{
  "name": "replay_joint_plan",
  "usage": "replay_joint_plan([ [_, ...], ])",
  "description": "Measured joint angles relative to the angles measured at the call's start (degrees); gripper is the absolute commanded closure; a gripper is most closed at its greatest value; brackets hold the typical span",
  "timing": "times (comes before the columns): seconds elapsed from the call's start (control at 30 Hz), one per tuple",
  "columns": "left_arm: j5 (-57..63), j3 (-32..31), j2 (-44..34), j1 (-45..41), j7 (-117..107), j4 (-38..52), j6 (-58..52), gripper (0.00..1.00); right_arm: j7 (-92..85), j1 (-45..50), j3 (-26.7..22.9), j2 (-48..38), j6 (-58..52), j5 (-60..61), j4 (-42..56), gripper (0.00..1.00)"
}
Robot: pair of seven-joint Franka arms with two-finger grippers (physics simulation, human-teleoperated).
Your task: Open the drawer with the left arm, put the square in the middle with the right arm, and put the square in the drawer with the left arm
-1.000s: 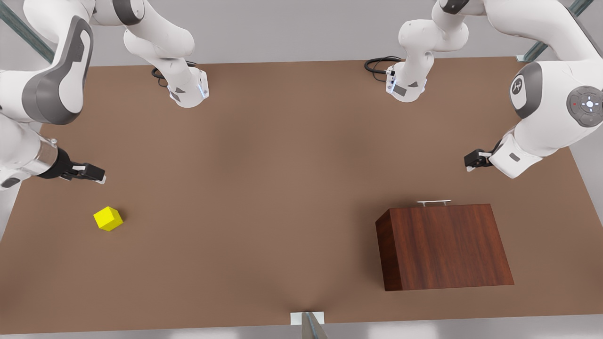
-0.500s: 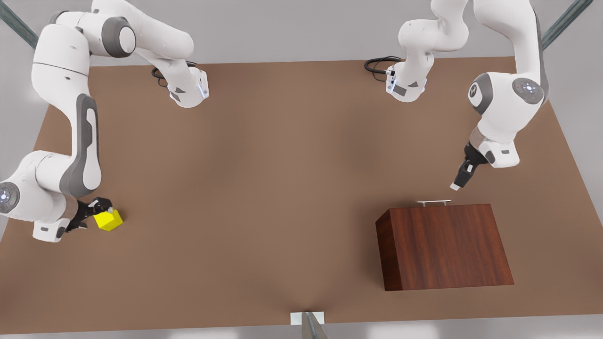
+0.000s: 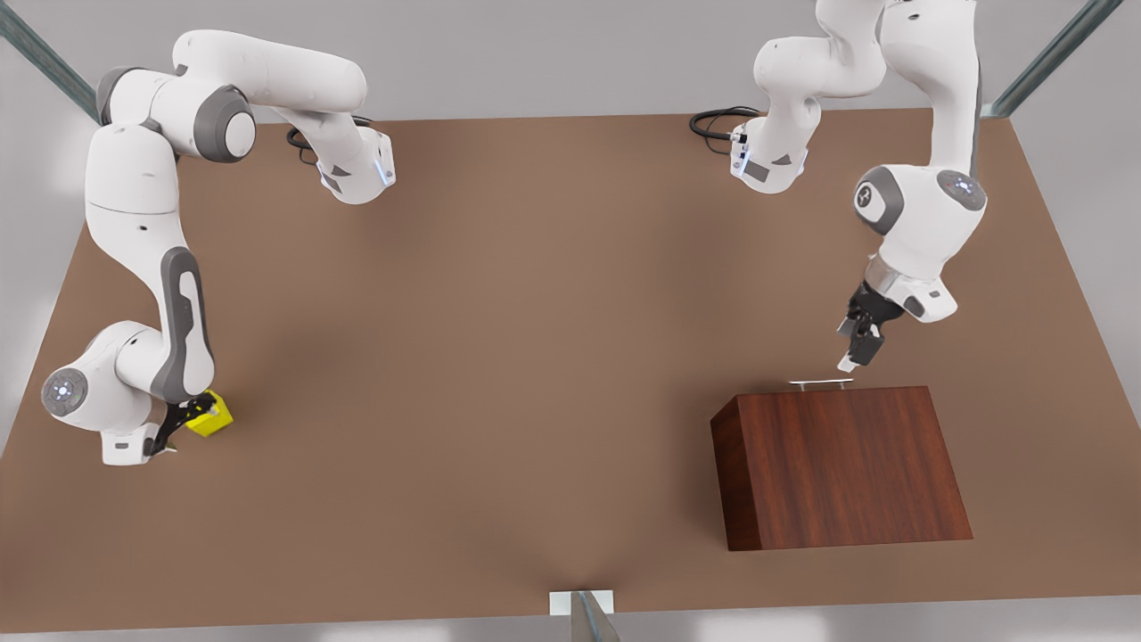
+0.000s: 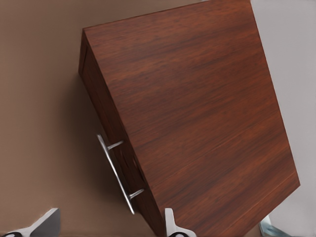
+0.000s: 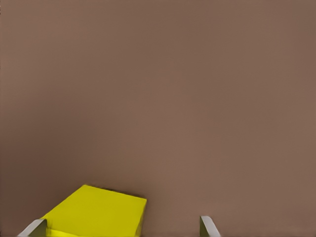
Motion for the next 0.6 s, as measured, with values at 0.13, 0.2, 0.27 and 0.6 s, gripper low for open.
replay_joint_plan([
  [0.13, -3.2, 0.0, 1.0, -0.1, 0.0, -1.5, 1.9, 0.0, -0.3, 0.0, 0.0, -0.2, -0.4, 0.6, -0.1, 0.0],
  [0.2, -4.4, 0.0, 1.0, 0.0, 0.0, -3.3, 4.0, 0.0, -0.3, 0.0, 0.0, -0.2, -0.1, 0.4, -0.9, 0.0],
  [0.27, -5.2, -0.2, 0.9, 0.1, 0.0, -4.8, 6.1, 0.0, -0.3, 0.0, 0.0, -0.5, 0.1, 0.3, -1.6, 0.0],
  [0.6, -6.1, -1.5, 4.8, 0.2, 0.0, -4.9, 9.1, 0.0, -0.6, 0.1, 0.0, -3.4, -0.8, 0.9, -4.4, 0.0],
])
